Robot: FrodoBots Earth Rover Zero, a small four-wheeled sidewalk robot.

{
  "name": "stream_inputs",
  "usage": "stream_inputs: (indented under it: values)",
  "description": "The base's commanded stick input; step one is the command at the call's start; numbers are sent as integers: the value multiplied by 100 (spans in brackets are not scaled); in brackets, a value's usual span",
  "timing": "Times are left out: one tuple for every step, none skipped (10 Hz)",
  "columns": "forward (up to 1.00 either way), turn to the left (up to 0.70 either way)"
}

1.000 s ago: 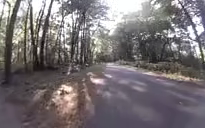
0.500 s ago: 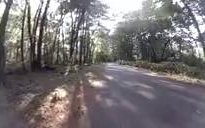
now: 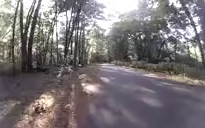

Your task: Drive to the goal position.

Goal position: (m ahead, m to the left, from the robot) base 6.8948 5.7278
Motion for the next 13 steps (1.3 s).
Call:
stream_inputs:
  values:
    - [70,-1]
    - [70,-1]
    - [70,-1]
    - [70,-1]
    - [70,-1]
    - [70,-1]
    - [70,-1]
    - [70,-1]
    - [70,-1]
    - [70,-1]
    - [70,17]
    - [70,31]
    - [70,34]
